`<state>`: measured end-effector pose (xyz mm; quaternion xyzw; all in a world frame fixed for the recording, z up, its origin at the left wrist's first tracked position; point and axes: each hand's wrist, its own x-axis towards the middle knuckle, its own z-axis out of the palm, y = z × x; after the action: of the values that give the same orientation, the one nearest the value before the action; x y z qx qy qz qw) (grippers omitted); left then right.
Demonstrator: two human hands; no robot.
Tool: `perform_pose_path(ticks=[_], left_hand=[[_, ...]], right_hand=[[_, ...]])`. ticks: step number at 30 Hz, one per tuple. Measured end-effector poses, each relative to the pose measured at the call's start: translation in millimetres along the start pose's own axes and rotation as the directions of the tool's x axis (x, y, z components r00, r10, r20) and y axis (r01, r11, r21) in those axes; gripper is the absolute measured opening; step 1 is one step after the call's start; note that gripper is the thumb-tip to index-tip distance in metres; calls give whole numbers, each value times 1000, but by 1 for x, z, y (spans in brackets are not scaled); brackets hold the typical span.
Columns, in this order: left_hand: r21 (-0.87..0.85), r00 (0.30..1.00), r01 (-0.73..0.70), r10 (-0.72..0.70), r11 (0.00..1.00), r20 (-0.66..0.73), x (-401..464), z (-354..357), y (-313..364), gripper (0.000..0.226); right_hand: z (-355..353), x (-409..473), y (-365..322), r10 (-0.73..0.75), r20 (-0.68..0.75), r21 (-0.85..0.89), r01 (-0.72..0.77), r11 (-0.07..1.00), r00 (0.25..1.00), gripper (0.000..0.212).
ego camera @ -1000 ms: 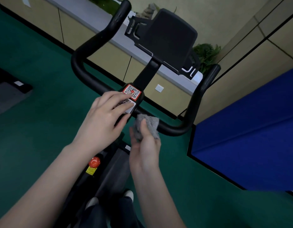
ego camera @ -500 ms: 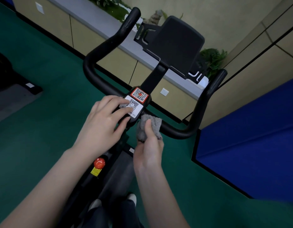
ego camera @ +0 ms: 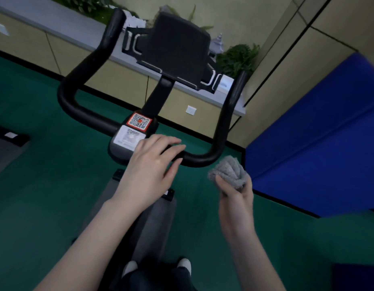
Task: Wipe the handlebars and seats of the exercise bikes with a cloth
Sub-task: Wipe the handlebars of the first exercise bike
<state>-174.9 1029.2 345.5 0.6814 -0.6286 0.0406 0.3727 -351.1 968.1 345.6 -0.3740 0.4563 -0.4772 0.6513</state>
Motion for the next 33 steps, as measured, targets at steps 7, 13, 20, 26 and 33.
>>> perform_pose_path(ticks=[7,13,20,26,33], left_hand=[[-13,995,-62,63,998,76,22,34,41,27],[3,980,-98,96,995,176,41,86,93,28],[35,943,-67,52,997,329,56,166,167,37],[120,908,-12,-40,993,418,59,227,204,47],[205,850,23,-127,978,511,76,269,202,50]], right_hand=[[-48,21,-19,7,122,102,-19,995,992,55],[-117,48,-49,20,100,198,-39,979,995,53],[-216,87,-97,68,65,244,-82,966,996,51],[-296,120,-121,128,-12,177,-124,976,992,33],[-323,163,-133,139,-8,79,-138,987,990,25]])
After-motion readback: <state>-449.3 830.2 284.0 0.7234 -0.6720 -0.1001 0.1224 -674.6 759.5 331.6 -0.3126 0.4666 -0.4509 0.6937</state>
